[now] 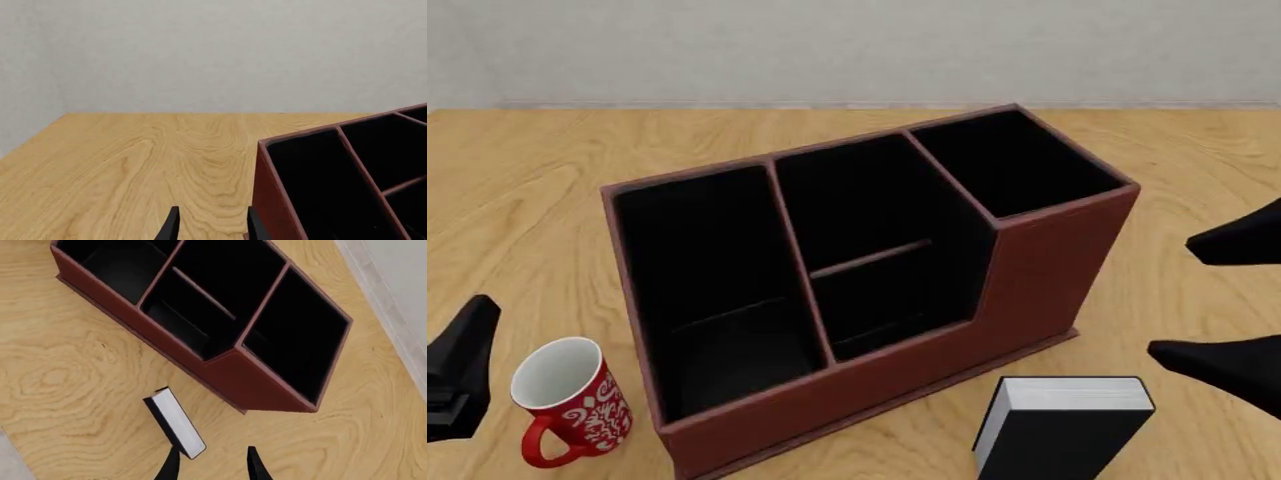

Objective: Pick up the book and place it in the right compartment of the caddy.

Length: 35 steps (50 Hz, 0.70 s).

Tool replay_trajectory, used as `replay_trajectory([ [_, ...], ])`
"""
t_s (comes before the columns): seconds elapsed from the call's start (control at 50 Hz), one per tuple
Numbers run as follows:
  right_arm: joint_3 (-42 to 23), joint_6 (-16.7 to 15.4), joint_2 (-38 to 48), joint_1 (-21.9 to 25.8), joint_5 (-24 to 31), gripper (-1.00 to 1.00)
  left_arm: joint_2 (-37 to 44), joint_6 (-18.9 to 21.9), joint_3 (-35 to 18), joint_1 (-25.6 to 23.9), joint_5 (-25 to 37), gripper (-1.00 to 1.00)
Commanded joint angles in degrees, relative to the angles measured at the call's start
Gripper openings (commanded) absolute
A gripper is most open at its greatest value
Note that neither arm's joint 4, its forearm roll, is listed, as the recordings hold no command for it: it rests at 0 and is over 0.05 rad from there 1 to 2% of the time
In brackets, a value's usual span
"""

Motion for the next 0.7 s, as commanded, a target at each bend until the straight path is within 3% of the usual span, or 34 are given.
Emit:
replay_trajectory([
  [0.02, 0.3, 1.2, 3.2, 3.0, -0.9, 1.0, 0.0, 0.0, 0.0, 0.0, 0.1, 1.0],
  [0.46, 4.9, 8.1, 8.3, 9.7, -5.9, 1.0, -0.5, 0.0, -0.1, 0.0, 0.6, 1.0],
  [0.7, 7.1, 9.7, 9.3, 10.7, -7.6, 1.0, -0.6, 0.0, -0.1, 0.0, 0.7, 1.0],
])
